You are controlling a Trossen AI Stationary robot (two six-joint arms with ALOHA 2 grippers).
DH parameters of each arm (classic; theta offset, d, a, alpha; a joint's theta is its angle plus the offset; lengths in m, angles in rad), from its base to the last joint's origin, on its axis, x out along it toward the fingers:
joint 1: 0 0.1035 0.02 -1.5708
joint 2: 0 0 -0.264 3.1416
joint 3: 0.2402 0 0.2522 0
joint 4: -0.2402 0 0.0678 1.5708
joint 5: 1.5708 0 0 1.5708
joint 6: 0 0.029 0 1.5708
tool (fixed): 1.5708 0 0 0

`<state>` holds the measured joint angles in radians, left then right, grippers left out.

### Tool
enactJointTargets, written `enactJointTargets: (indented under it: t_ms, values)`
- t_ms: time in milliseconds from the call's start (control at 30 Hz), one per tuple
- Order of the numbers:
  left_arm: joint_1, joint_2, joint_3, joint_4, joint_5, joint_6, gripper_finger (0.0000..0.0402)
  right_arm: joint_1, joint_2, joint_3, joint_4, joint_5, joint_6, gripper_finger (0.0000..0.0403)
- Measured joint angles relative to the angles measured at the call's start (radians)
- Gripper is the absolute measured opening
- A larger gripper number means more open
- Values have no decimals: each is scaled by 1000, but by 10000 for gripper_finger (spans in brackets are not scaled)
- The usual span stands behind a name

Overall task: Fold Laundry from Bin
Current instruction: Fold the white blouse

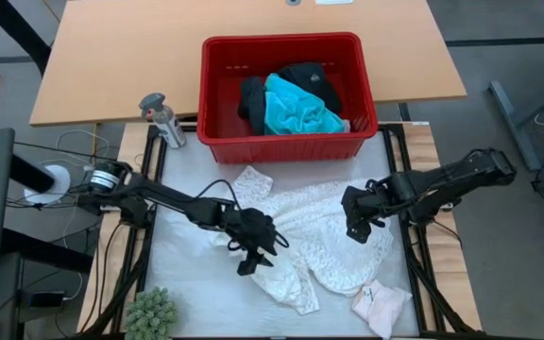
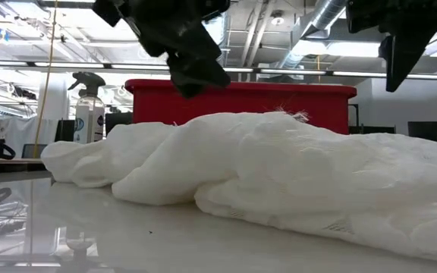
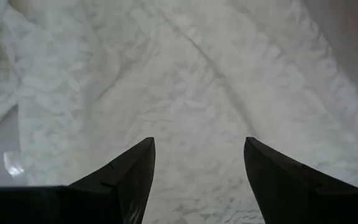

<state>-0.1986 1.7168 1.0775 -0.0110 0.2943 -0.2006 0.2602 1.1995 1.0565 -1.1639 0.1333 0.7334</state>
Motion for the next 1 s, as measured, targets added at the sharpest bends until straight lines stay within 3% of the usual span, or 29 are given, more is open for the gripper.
enactJointTargets:
  t_ms: [400,567,700,867,1000]
  values:
    - [-3,106,6,-40,-177,156,183,93,13,1,74,30,182,269]
    - [19,122,6,-49,-123,151,179,132,103,1,117,37,184,269]
    - [24,138,5,-55,-33,145,136,154,208,1,189,36,155,269]
    - [24,126,6,-45,-3,82,21,158,306,1,247,46,149,269]
    - [25,91,6,-74,37,-24,3,157,388,1,317,42,146,255]
